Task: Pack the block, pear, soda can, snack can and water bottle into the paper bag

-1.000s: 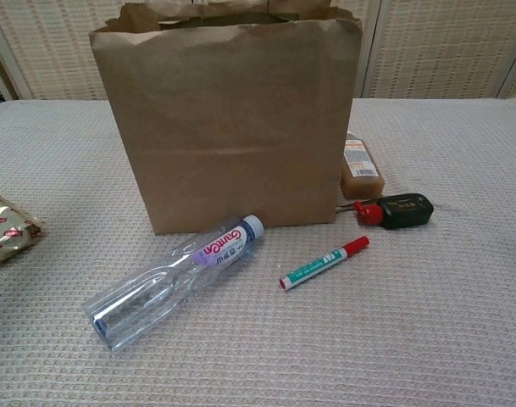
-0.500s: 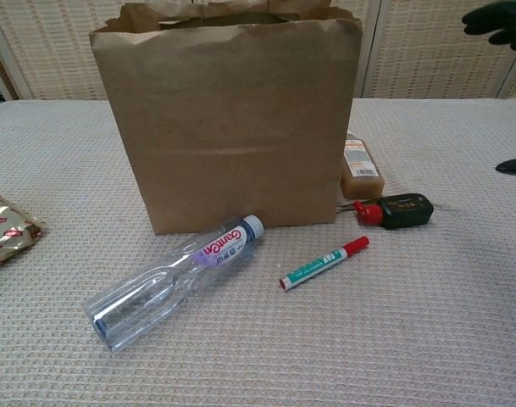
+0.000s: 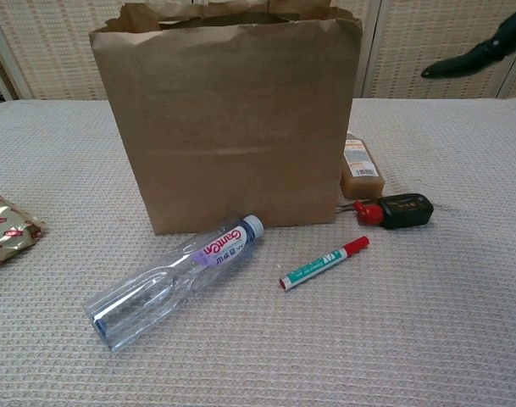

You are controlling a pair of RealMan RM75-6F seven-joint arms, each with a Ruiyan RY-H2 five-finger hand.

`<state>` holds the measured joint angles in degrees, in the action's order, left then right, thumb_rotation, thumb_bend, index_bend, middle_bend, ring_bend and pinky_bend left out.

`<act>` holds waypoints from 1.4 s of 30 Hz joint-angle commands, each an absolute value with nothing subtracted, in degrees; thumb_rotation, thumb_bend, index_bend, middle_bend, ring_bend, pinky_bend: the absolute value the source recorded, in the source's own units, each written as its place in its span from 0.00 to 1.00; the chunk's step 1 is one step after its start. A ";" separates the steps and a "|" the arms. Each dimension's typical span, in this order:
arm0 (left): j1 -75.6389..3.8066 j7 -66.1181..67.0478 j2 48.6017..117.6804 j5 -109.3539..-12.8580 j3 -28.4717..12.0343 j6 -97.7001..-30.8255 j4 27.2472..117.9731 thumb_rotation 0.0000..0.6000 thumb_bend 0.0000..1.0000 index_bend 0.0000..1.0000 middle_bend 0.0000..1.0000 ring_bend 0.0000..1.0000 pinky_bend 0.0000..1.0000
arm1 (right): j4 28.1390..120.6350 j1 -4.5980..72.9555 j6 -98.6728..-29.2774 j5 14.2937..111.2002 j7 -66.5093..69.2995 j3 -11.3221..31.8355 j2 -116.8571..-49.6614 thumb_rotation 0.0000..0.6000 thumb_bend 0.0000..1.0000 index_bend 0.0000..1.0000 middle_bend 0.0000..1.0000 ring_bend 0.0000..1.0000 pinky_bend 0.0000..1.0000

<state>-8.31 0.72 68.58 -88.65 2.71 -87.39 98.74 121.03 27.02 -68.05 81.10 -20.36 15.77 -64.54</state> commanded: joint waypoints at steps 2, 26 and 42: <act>-8.33 0.70 68.55 -88.23 2.16 -86.76 98.73 1.00 0.42 0.00 0.00 0.00 0.13 | 123.78 32.02 -65.80 73.64 -28.38 19.59 -63.89 1.00 0.03 0.00 0.01 0.00 0.01; -8.20 0.21 68.54 -86.62 0.56 -83.56 97.90 1.00 0.42 0.00 0.00 0.00 0.13 | 123.36 42.00 -46.64 67.49 -29.77 7.89 -65.78 1.00 0.03 0.00 0.01 0.00 0.10; -8.29 -0.40 68.47 -85.67 -0.29 -82.14 97.63 1.00 0.42 0.00 0.00 0.00 0.13 | 104.75 57.07 -38.36 51.62 -36.54 4.04 -81.22 1.00 0.03 0.00 0.01 0.00 0.07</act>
<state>-8.28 -0.37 68.47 -85.71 -0.25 -82.18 97.63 106.72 55.88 -39.10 52.31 -36.16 4.76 -79.16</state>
